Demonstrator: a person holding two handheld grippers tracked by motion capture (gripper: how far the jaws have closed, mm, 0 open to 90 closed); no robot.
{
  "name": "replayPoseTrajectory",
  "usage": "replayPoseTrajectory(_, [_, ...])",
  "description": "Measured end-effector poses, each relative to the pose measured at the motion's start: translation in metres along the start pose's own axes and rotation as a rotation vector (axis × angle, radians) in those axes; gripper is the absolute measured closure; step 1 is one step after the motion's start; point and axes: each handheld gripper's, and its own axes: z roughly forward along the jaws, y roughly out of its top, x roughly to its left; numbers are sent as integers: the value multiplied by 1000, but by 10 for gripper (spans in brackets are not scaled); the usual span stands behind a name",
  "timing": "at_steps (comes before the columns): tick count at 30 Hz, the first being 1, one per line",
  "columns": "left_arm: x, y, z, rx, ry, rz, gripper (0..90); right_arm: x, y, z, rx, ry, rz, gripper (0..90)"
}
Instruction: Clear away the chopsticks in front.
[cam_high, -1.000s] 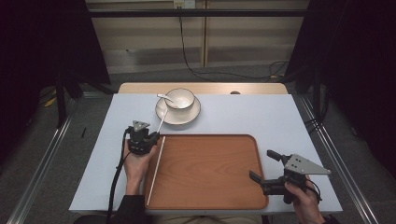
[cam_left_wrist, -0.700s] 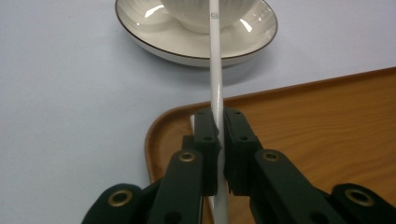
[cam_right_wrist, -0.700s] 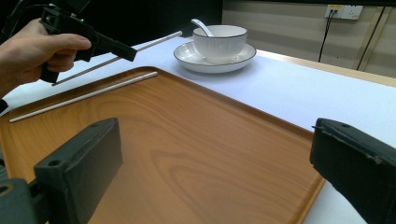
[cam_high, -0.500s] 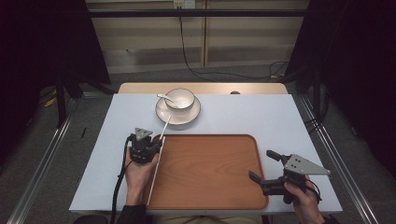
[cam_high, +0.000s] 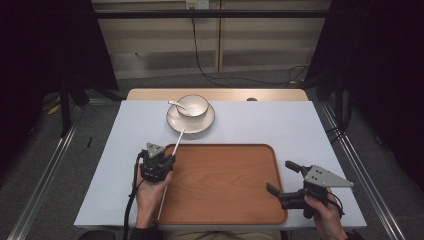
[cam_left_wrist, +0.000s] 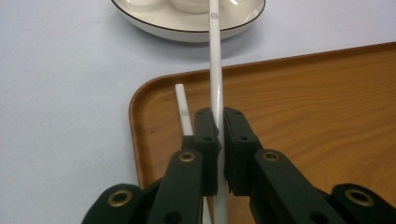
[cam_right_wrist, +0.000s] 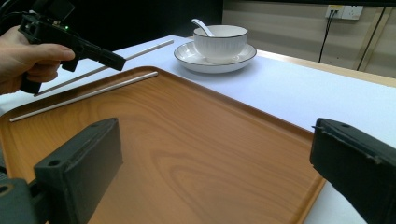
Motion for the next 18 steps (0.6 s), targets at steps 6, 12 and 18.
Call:
replayPoseTrajectory(6, [-5, -7, -3, 14, -18, -23, 853, 0, 0, 0, 0, -1, 3, 20])
replayPoseTrajectory(12, [-14, -13, -8, 22, -28, -23, 853, 0, 0, 0, 0, 1, 1, 20])
replayPoseTrajectory(18, [-16, -18, -6, 51, -11, -39, 853, 0, 0, 0, 1, 1, 1, 20])
